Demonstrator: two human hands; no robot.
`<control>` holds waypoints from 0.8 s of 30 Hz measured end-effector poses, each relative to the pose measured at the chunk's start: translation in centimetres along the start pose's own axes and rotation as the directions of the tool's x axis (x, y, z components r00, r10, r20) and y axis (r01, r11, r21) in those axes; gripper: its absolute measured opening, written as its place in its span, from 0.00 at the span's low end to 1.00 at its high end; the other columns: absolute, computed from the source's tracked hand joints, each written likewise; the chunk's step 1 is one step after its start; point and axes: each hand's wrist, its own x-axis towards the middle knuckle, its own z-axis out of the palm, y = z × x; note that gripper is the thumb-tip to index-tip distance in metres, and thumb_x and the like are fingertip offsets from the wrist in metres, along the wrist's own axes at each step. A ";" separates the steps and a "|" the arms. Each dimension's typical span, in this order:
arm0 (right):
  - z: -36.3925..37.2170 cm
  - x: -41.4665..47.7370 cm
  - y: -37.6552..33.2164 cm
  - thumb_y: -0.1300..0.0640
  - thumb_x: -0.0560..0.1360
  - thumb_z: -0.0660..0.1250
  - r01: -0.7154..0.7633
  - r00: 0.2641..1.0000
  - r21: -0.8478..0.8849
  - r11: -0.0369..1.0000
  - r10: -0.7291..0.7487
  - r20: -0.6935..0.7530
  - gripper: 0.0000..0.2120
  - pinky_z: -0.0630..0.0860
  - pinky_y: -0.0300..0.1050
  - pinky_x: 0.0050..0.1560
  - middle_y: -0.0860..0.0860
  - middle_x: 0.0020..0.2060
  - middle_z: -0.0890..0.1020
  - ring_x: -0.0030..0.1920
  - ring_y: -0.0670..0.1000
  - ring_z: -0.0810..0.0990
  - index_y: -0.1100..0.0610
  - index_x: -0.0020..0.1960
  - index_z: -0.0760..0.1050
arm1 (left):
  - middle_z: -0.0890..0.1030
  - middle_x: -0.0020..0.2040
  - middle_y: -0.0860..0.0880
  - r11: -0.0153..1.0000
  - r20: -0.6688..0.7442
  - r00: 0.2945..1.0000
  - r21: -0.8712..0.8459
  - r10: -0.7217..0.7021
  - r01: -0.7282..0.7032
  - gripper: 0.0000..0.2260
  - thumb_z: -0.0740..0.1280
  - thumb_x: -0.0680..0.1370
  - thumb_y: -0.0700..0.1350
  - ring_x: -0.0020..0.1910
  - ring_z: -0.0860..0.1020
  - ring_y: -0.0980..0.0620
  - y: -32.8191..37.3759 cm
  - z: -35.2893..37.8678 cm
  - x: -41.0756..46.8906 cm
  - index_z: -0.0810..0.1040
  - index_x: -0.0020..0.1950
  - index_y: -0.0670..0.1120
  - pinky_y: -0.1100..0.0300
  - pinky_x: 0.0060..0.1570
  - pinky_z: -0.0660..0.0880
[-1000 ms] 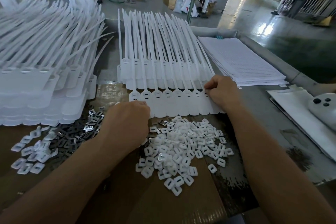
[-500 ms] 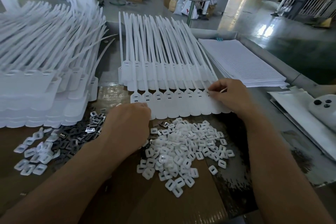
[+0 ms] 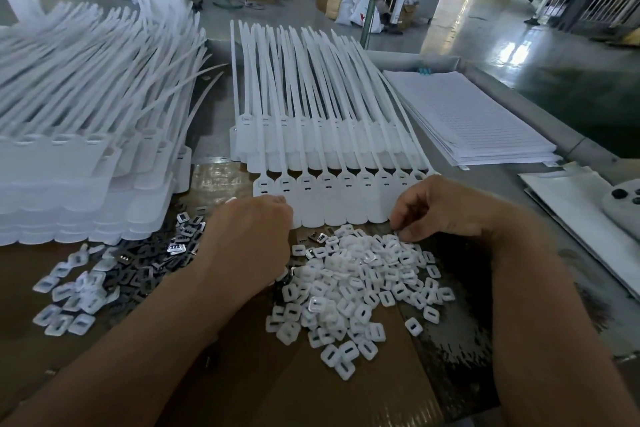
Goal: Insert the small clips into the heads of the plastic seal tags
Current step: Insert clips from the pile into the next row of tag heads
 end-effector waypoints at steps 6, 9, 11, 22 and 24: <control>-0.1 -0.3 0.1 0.63 0.67 0.73 0.017 1.000 -0.039 0.999 -0.017 -0.007 0.08 0.70 0.30 0.38 0.39 0.29 0.78 0.31 0.36 0.74 0.52 0.37 0.78 | 0.78 0.55 0.53 1.000 0.015 1.000 0.012 0.000 -0.001 0.15 0.58 0.74 0.37 0.50 0.78 0.54 0.2 0.0 0.0 0.76 0.57 0.48 0.63 0.46 0.73; -0.2 -0.6 0.3 0.64 0.69 0.72 0.029 0.999 0.051 0.998 -0.028 -0.037 0.07 0.72 0.31 0.40 0.41 0.30 0.80 0.33 0.37 0.76 0.53 0.39 0.78 | 0.79 0.55 0.53 1.000 0.014 1.000 0.006 -0.006 0.006 0.15 0.57 0.74 0.37 0.49 0.78 0.54 0.3 -0.1 -0.1 0.76 0.57 0.48 0.64 0.44 0.72; -0.3 -0.7 0.2 0.65 0.70 0.70 0.047 0.997 0.110 0.993 -0.039 -0.070 0.08 0.72 0.29 0.36 0.42 0.31 0.80 0.33 0.38 0.76 0.52 0.41 0.78 | 0.78 0.56 0.53 1.000 0.012 1.000 0.003 -0.010 0.010 0.16 0.58 0.74 0.37 0.50 0.78 0.53 0.3 -0.1 -0.1 0.76 0.57 0.48 0.63 0.45 0.73; -0.6 0.9 2.2 0.62 0.73 0.69 0.125 0.747 0.397 0.909 0.177 -0.640 0.02 0.69 0.31 0.27 0.50 0.30 0.79 0.24 0.40 0.75 0.59 0.44 0.80 | 0.78 0.56 0.53 1.000 0.025 1.000 0.002 0.016 -0.016 0.15 0.58 0.74 0.38 0.51 0.78 0.53 0.4 -0.2 -0.1 0.76 0.56 0.48 0.62 0.48 0.74; -0.7 1.1 2.7 0.62 0.73 0.68 0.113 0.704 0.404 0.908 0.214 -0.678 0.02 0.71 0.33 0.30 0.50 0.31 0.80 0.28 0.41 0.77 0.59 0.44 0.79 | 0.78 0.56 0.53 1.000 0.025 1.000 -0.005 0.010 -0.010 0.15 0.57 0.74 0.37 0.51 0.78 0.53 0.4 -0.1 -0.2 0.76 0.56 0.48 0.62 0.48 0.74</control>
